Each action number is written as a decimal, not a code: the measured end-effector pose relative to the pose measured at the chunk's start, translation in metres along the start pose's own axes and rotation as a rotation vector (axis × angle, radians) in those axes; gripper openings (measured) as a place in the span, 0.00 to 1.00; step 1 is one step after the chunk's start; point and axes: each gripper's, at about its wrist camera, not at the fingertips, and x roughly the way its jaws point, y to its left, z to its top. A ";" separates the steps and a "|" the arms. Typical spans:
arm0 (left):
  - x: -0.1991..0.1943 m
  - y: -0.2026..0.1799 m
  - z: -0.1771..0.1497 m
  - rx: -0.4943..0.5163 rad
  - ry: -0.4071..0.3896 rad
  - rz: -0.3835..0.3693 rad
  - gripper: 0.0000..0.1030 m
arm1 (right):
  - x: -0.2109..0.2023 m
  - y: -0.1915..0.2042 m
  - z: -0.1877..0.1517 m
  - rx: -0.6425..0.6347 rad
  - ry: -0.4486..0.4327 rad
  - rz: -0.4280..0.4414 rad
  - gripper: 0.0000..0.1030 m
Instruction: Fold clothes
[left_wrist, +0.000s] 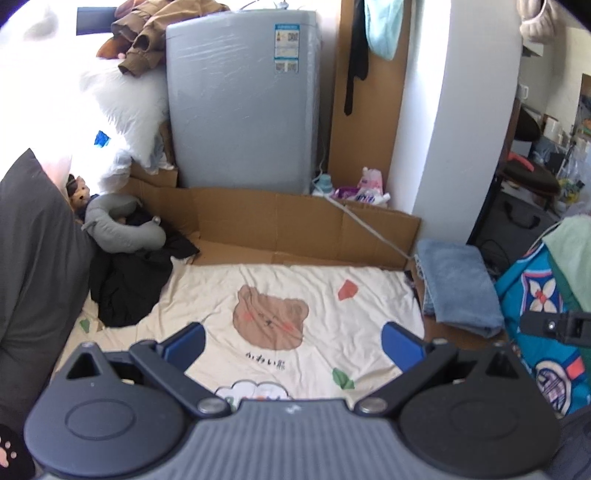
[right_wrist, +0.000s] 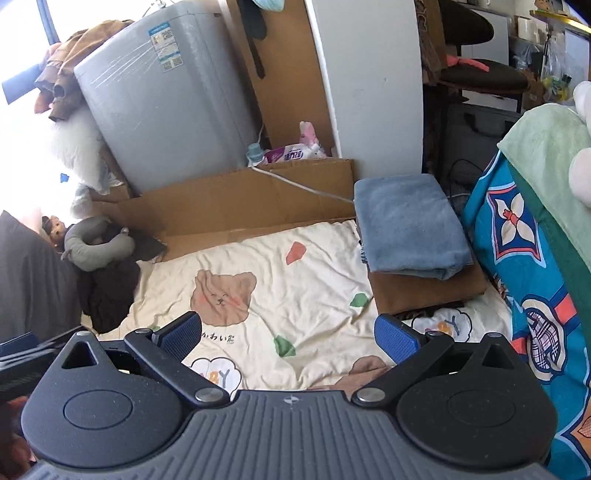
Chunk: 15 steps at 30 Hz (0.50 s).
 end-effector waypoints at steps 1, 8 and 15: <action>0.000 -0.002 -0.003 0.004 -0.001 0.003 1.00 | -0.002 0.002 -0.002 -0.010 -0.008 -0.008 1.00; -0.003 -0.018 -0.017 -0.026 -0.006 -0.008 1.00 | -0.005 0.009 -0.017 -0.060 -0.022 -0.026 1.00; 0.005 -0.026 -0.023 -0.013 0.016 0.039 1.00 | 0.010 0.010 -0.018 -0.061 0.045 0.033 0.99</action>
